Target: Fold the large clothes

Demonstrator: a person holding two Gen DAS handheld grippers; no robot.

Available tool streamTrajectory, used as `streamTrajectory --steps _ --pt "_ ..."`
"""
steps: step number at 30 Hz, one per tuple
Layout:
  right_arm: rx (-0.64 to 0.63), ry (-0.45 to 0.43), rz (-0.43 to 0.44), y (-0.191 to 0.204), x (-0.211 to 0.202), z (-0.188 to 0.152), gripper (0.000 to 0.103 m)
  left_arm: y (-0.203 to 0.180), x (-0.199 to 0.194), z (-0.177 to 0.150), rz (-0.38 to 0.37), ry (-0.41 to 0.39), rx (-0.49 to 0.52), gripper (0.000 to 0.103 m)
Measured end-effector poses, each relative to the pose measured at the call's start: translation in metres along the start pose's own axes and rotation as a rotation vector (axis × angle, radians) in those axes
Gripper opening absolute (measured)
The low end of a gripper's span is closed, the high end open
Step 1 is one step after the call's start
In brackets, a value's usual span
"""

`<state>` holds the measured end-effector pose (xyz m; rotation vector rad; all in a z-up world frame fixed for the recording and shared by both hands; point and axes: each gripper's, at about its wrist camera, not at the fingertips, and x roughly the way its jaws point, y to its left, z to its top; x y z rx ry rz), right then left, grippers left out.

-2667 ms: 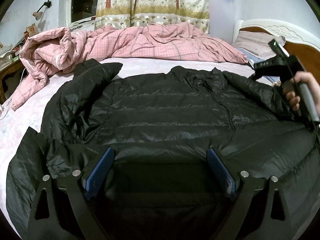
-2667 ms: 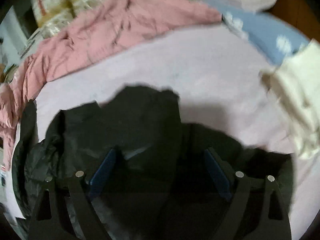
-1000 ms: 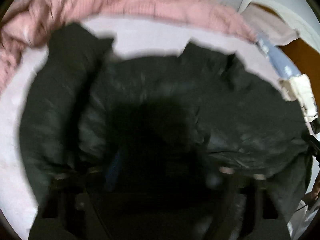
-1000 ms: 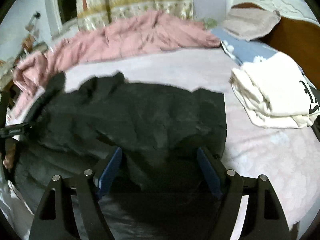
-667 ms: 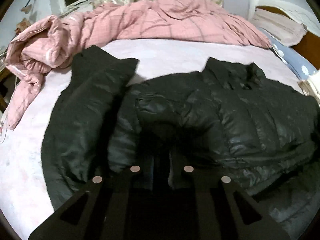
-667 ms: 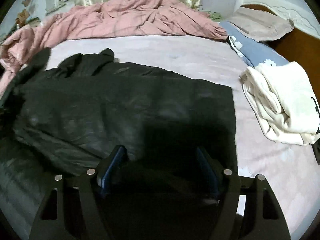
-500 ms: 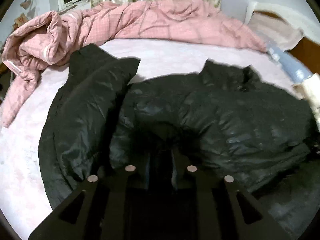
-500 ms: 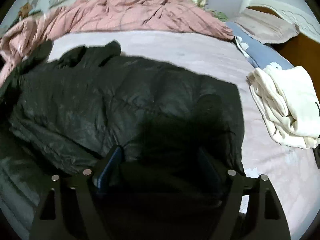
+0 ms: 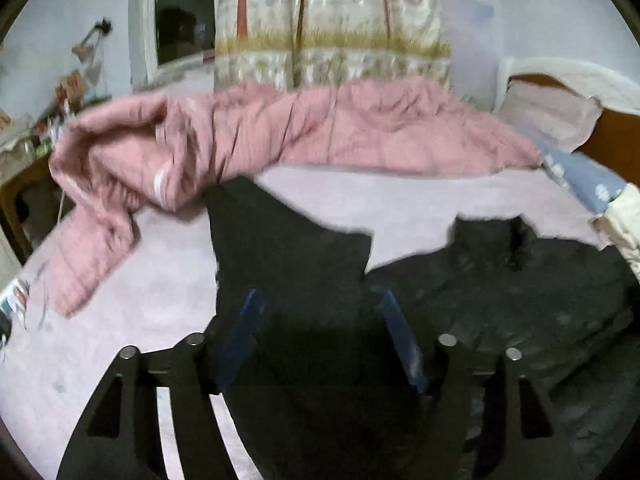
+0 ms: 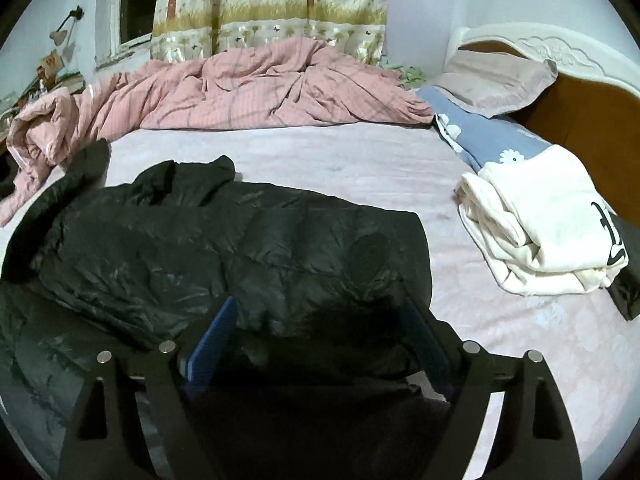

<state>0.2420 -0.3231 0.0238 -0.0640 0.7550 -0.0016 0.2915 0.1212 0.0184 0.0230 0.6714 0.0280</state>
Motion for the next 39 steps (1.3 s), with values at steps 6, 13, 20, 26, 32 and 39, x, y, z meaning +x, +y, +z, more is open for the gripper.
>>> streamTrajectory --steps 6,13,20,26,32,39 --pt "0.015 0.022 0.005 -0.001 0.002 -0.008 0.086 -0.008 0.049 -0.029 0.0 0.173 0.023 0.065" --pt "0.026 0.047 0.003 -0.004 0.012 -0.016 0.086 -0.005 0.039 -0.033 0.189 0.097 0.02 0.015" --pt "0.038 0.083 -0.003 -0.009 0.027 -0.023 0.086 0.053 0.029 -0.038 -0.041 0.117 -0.277 0.01" --pt "0.049 0.087 0.006 -0.01 0.029 -0.025 0.086 0.048 -0.003 -0.034 -0.368 0.017 -0.255 0.007" --pt "0.047 0.09 0.006 -0.01 0.031 -0.026 0.086 0.035 -0.022 -0.038 -0.341 0.035 -0.157 0.01" --pt "0.048 0.095 0.008 -0.01 0.032 -0.026 0.086 0.036 -0.027 -0.037 -0.194 -0.02 -0.14 0.076"
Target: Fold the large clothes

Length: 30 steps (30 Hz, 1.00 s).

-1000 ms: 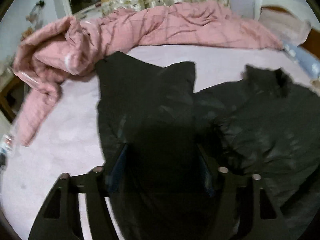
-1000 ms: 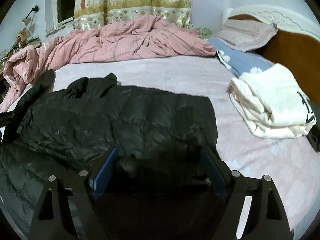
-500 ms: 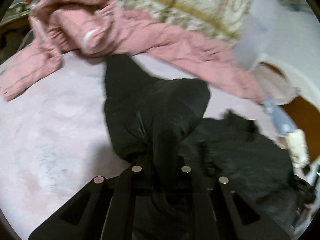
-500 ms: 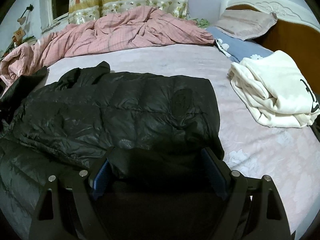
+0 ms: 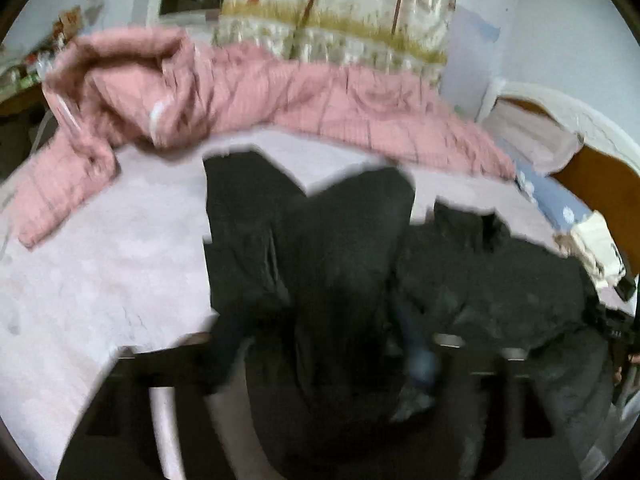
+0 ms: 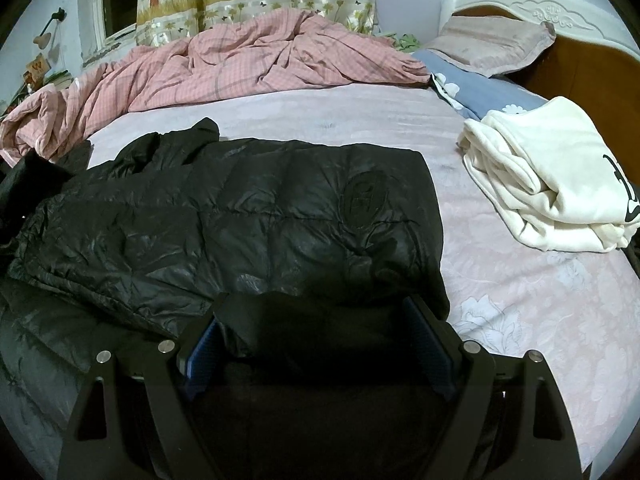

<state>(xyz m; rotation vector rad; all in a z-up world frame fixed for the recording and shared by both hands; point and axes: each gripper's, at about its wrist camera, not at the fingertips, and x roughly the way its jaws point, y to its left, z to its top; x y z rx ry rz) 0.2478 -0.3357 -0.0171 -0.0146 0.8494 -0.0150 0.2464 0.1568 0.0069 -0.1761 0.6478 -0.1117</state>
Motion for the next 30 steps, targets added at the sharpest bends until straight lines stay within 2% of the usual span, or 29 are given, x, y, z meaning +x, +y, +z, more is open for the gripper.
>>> streamTrajectory --steps 3,6,7,10,13,15,16,17,18,19,20,21,23,25,27,30 --pt "0.006 0.007 0.004 0.0 0.003 -0.001 0.086 -0.019 -0.009 0.017 -0.001 -0.061 0.044 0.079" --pt "0.007 0.013 0.009 0.0 0.006 -0.002 0.087 -0.053 0.004 0.041 0.076 -0.038 0.154 0.081" --pt "0.008 0.015 0.012 0.0 0.006 -0.002 0.087 -0.064 0.015 0.051 0.115 -0.001 0.195 0.086" --pt "0.014 0.018 0.023 -0.001 0.007 -0.002 0.087 -0.1 0.062 0.075 0.293 0.116 0.318 0.087" --pt "0.021 0.02 0.031 -0.002 0.008 -0.001 0.087 -0.118 0.118 0.078 0.478 0.205 0.46 0.087" --pt "0.021 0.02 0.034 -0.002 0.008 -0.001 0.087 -0.114 0.149 0.07 0.546 0.272 0.513 0.086" --pt "0.02 0.019 0.038 -0.002 0.008 -0.001 0.087 -0.112 0.161 0.064 0.549 0.315 0.523 0.074" --pt "0.019 0.02 0.043 -0.003 0.008 -0.001 0.087 -0.107 0.169 0.058 0.548 0.342 0.528 0.04" --pt "0.021 0.02 0.047 -0.003 0.008 -0.001 0.087 -0.103 0.173 0.053 0.557 0.352 0.527 0.018" --pt "0.025 0.021 0.053 -0.003 0.008 -0.001 0.087 -0.101 0.174 0.051 0.559 0.341 0.518 0.006" --pt "0.029 0.024 0.058 -0.004 0.009 -0.001 0.087 -0.102 0.167 0.048 0.558 0.295 0.517 0.005" --pt "0.033 0.029 0.063 -0.004 0.011 -0.001 0.087 -0.108 0.155 0.047 0.53 0.22 0.531 0.004" --pt "0.037 0.029 0.067 -0.005 0.011 -0.001 0.087 -0.131 0.123 0.04 0.412 0.081 0.584 0.004" --pt "0.034 0.03 0.064 -0.005 0.011 -0.001 0.087 -0.158 0.082 0.028 0.229 -0.033 0.659 0.004" --pt "0.032 0.028 0.061 -0.006 0.011 -0.001 0.087 -0.181 0.041 0.013 0.064 -0.105 0.708 0.004" --pt "0.038 0.029 0.064 -0.006 0.011 0.0 0.087 -0.202 -0.018 -0.017 -0.226 -0.16 0.779 0.004"
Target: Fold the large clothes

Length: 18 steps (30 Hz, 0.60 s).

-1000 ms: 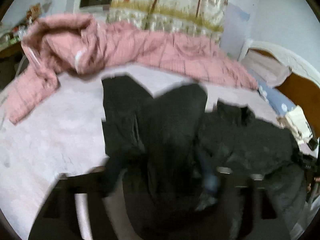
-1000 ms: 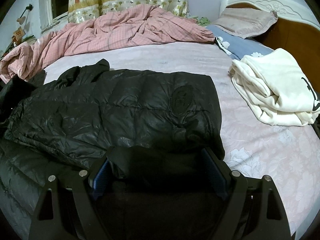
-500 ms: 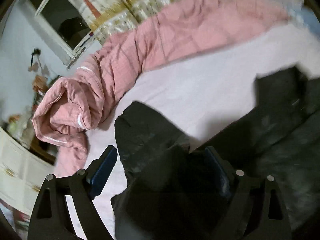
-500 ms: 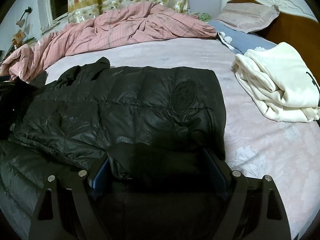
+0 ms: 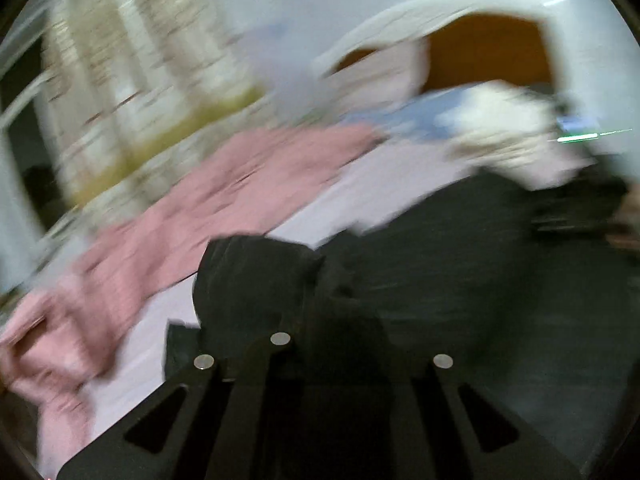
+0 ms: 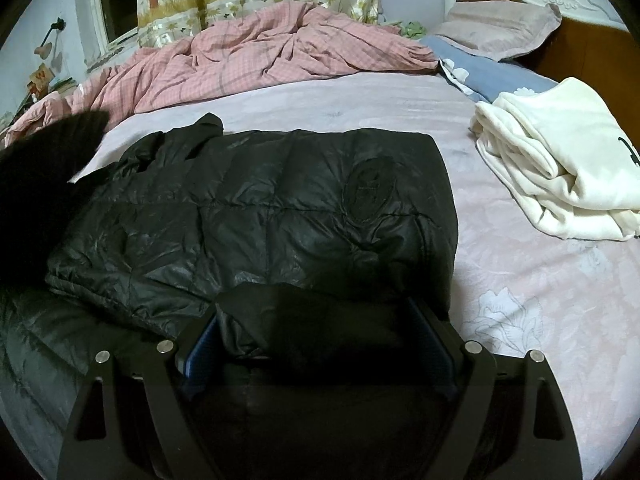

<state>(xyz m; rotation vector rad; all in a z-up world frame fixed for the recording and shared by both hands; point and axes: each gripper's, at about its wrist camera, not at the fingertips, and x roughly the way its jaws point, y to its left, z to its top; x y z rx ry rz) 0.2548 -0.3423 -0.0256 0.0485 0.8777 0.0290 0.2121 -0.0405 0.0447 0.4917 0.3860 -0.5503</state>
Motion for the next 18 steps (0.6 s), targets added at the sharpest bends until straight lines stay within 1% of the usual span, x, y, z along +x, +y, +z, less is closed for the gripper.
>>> streamTrajectory --steps 1,2,3,4,6,10,12,13,14,15,17,18 --pt "0.002 0.0 0.0 0.0 0.0 0.0 0.087 -0.013 -0.014 -0.002 -0.048 -0.033 0.021 0.004" --pt "0.004 -0.001 -0.001 0.0 -0.001 0.0 0.087 -0.022 -0.025 -0.006 -0.082 -0.045 0.031 0.005" --pt "0.005 -0.002 -0.003 0.001 -0.001 0.001 0.087 -0.029 -0.032 -0.011 -0.108 -0.048 0.037 0.005" --pt "0.006 -0.003 -0.006 0.001 -0.001 0.001 0.087 -0.034 -0.037 -0.018 -0.118 -0.044 0.034 0.005" --pt "0.007 -0.006 -0.01 0.001 -0.003 0.001 0.087 -0.034 -0.038 -0.031 -0.115 -0.017 -0.001 0.005" --pt "0.015 -0.048 -0.002 0.0 -0.013 0.0 0.087 -0.02 -0.03 -0.059 -0.069 0.049 -0.109 0.009" --pt "0.014 -0.086 0.018 0.001 -0.023 0.001 0.087 -0.023 -0.032 -0.067 -0.053 0.04 -0.145 0.01" --pt "0.011 -0.104 0.03 0.001 -0.027 0.001 0.087 -0.025 -0.034 -0.07 -0.044 0.034 -0.154 0.014" --pt "0.008 -0.129 0.045 0.002 -0.032 0.002 0.087 -0.03 -0.035 -0.072 -0.032 0.035 -0.153 0.022" --pt "0.008 -0.146 0.057 0.003 -0.037 0.003 0.087 -0.035 -0.035 -0.073 -0.016 0.039 -0.143 0.029" --pt "0.015 -0.182 0.101 0.005 -0.047 0.004 0.087 -0.048 -0.037 -0.072 0.011 0.033 -0.123 0.062" --pt "0.016 -0.193 0.12 0.007 -0.05 0.003 0.087 -0.052 -0.04 -0.072 0.017 0.018 -0.122 0.066"
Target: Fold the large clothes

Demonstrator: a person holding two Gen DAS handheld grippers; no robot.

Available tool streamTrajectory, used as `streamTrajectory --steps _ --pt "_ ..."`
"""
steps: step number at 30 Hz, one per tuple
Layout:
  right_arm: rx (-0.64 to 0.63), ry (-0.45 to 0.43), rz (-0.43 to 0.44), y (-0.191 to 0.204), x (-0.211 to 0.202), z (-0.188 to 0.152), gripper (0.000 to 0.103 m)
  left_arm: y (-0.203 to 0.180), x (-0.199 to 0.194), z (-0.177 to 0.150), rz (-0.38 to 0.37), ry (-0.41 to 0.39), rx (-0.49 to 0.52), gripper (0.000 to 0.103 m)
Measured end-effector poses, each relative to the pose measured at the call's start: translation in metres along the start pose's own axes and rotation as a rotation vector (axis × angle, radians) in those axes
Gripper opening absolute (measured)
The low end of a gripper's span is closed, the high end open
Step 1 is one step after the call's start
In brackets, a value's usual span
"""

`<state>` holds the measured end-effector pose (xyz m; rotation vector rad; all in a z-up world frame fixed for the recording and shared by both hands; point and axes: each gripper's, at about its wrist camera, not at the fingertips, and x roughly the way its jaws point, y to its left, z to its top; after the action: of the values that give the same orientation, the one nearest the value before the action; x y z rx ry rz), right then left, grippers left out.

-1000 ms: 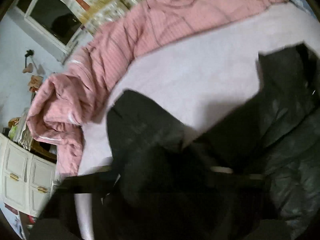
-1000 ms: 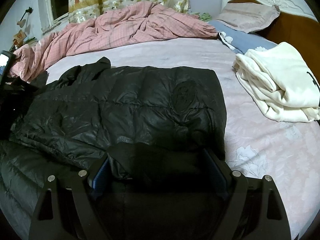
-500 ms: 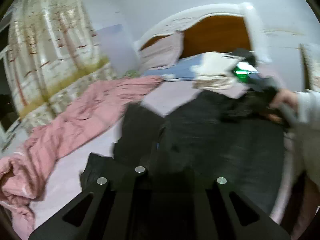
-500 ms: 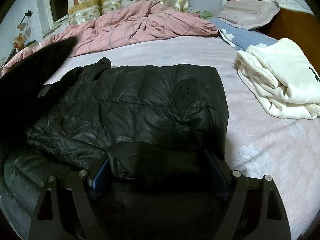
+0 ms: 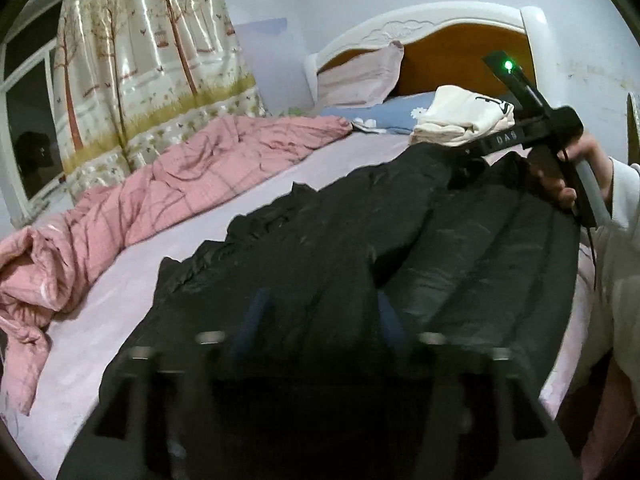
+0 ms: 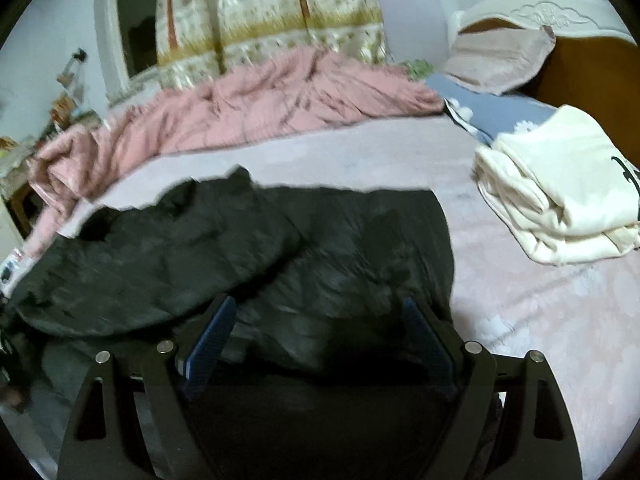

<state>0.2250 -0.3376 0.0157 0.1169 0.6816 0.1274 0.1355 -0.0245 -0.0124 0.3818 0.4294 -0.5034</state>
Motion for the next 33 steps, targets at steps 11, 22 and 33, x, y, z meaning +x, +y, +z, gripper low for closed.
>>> streamTrajectory --steps 11,22,33 --pt "-0.028 0.033 0.067 0.028 0.014 0.01 0.087 0.042 -0.04 -0.005 0.194 -0.097 -0.24 0.085" --pt "-0.082 0.194 -0.022 0.042 0.089 0.044 0.087 0.097 0.001 -0.038 0.231 0.11 -0.403 0.087" --pt "-0.159 -0.064 0.002 0.05 0.023 0.039 0.009 0.081 0.009 -0.037 0.29 0.139 -0.334 0.084"
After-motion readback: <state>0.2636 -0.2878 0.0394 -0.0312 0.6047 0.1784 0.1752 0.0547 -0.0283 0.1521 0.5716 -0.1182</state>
